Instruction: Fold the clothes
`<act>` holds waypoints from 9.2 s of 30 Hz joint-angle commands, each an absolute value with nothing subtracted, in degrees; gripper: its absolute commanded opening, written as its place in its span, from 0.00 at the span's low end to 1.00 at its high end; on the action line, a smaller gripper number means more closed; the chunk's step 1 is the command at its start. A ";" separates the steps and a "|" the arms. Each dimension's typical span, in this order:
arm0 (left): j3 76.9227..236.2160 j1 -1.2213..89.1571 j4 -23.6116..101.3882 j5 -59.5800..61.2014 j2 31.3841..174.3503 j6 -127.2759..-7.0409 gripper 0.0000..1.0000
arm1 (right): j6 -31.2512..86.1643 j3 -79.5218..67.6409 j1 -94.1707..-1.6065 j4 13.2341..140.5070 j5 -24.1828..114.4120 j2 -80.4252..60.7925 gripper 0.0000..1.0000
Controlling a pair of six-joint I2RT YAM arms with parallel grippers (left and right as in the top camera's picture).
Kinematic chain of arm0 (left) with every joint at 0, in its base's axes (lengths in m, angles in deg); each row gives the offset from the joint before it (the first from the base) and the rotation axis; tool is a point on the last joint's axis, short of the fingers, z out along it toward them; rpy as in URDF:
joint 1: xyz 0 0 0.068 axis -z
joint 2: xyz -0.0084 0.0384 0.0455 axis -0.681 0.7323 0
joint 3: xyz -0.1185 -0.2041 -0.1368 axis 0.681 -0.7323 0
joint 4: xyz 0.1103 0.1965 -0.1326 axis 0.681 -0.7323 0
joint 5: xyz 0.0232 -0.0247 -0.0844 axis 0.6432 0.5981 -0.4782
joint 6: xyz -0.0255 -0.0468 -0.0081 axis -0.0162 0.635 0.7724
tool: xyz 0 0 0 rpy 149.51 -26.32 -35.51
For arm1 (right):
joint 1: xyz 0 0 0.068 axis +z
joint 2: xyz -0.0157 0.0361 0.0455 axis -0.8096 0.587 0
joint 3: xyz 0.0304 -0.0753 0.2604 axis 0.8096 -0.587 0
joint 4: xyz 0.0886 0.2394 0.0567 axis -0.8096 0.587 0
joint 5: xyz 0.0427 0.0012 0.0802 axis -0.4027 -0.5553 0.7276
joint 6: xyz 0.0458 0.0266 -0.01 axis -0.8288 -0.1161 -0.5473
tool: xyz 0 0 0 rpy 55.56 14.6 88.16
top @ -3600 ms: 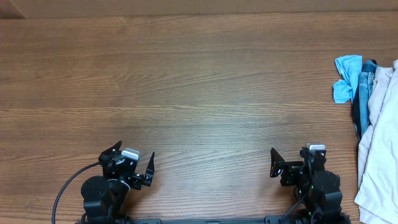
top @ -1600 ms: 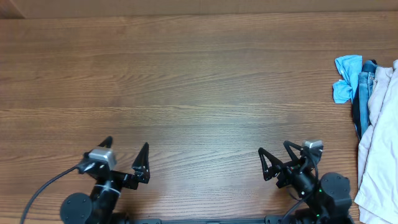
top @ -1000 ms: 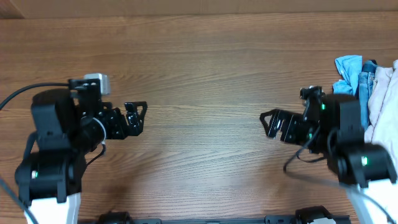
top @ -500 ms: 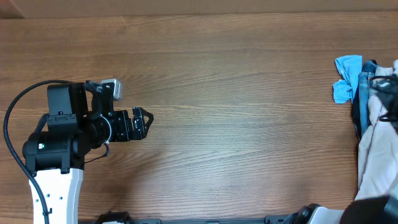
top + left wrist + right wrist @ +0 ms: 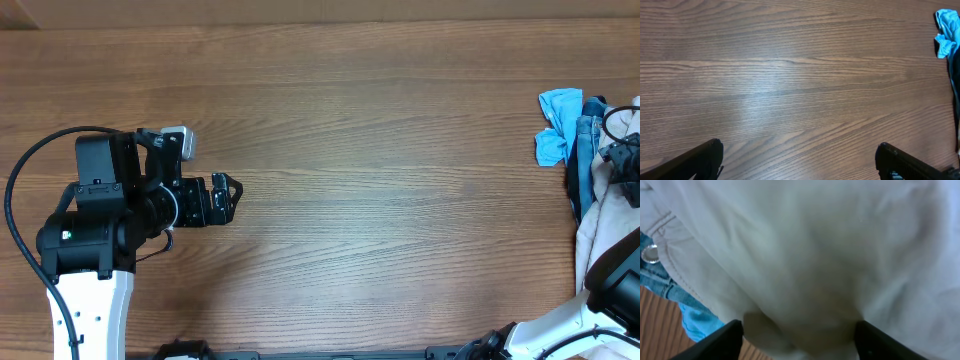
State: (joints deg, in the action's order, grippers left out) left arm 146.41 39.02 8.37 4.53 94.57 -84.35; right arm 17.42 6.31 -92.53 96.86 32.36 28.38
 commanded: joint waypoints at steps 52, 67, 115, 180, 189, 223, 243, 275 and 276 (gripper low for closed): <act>159.06 38.86 7.34 15.21 102.83 -88.30 1.00 | 26.89 10.29 -10.07 100.12 25.15 12.20 0.76; 159.02 53.25 15.86 8.96 143.88 -98.67 0.99 | 15.41 10.27 -37.21 113.21 33.37 12.10 0.87; 159.06 18.21 12.28 26.75 147.03 -76.20 0.11 | 20.13 4.87 -48.51 106.37 44.69 36.23 0.43; 159.06 18.10 12.54 23.85 147.03 -79.21 0.20 | 16.35 -6.72 -22.79 93.25 61.69 31.72 0.73; 159.06 18.10 12.45 23.85 147.03 -79.21 0.19 | 15.06 -6.56 -22.79 98.96 61.50 31.24 0.04; 164.72 19.43 8.15 9.90 140.95 -88.79 0.12 | 27.92 -3.04 -21.80 122.76 48.99 13.34 0.83; 164.72 29.44 2.68 24.77 118.09 -86.18 0.32 | 17.49 -16.84 -29.47 71.07 51.46 23.00 0.04; 164.48 38.51 7.97 11.65 123.14 -100.37 0.50 | 29.88 18.18 -50.87 92.60 72.29 28.60 0.55; 164.48 40.39 9.11 11.65 125.74 -101.51 0.48 | 30.52 18.18 -50.85 94.35 72.36 26.67 0.55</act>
